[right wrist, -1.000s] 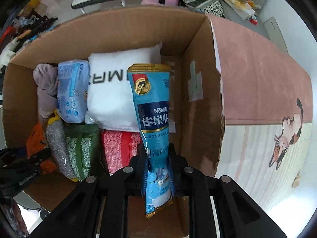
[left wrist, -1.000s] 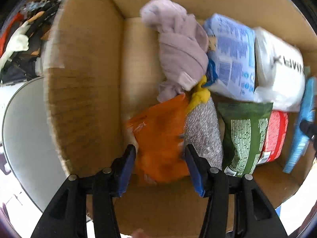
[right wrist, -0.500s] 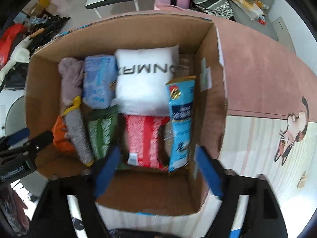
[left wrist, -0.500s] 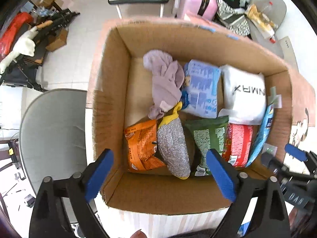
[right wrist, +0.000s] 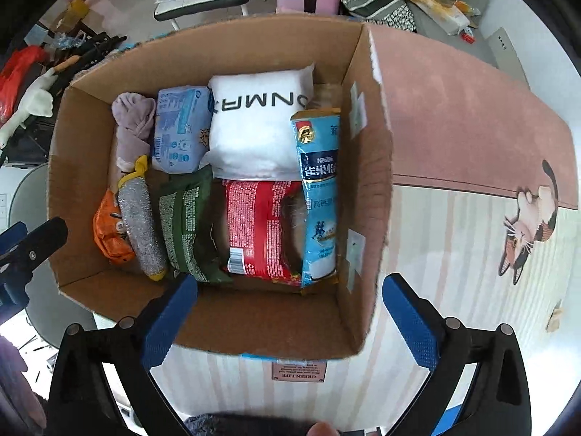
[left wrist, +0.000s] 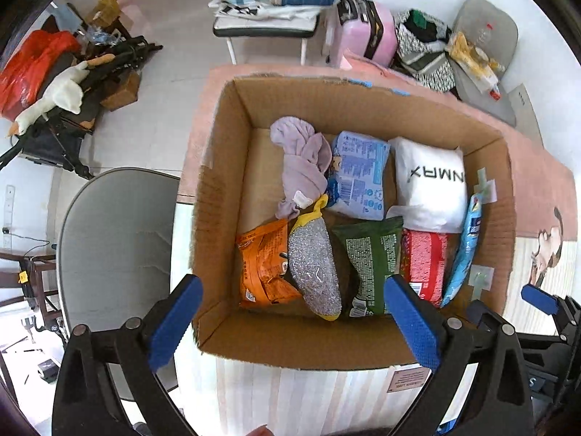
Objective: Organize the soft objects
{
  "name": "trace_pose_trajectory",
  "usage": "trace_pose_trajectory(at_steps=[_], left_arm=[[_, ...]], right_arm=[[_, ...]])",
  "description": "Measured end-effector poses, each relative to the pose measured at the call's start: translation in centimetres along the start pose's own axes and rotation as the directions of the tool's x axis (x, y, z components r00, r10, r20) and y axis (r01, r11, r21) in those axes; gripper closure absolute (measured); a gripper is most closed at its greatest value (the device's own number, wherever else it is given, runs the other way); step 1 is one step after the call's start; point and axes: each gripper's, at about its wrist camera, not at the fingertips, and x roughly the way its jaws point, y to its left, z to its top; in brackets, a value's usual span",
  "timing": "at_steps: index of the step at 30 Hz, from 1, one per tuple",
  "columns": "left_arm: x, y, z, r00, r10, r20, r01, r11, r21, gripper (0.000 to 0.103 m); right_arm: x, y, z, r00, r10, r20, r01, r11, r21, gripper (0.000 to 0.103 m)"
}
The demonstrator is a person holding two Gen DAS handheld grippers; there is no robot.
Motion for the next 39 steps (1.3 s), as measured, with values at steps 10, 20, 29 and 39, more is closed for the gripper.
trace_pose_trajectory(at_steps=[10, 20, 29, 39], left_arm=[[-8.9, -0.9, -4.3, 0.986, -0.014, 0.167, 0.015, 1.000, -0.005, 0.001], [-19.1, -1.5, -9.8, 0.942, -0.015, 0.336, 0.011, 1.000, 0.014, 0.001], [-24.6, -2.1, -13.7, 0.907, -0.028, 0.419, 0.020, 1.000, 0.024, 0.001], [-27.5, -2.7, -16.1, 0.886, -0.030, 0.462, 0.018, 0.999, 0.030, 0.001]], right_arm=[[-9.3, -0.6, -4.6, 0.982, 0.001, 0.187, -0.001, 1.000, 0.000, 0.000], [-20.4, -0.6, -12.3, 0.921, 0.021, 0.389, -0.008, 0.999, -0.035, 0.000], [-27.7, -0.2, -17.9, 0.857, 0.009, 0.515, 0.031, 0.997, -0.069, 0.000], [-31.7, -0.3, -21.2, 0.813, -0.002, 0.582, 0.053, 0.996, -0.070, 0.000]])
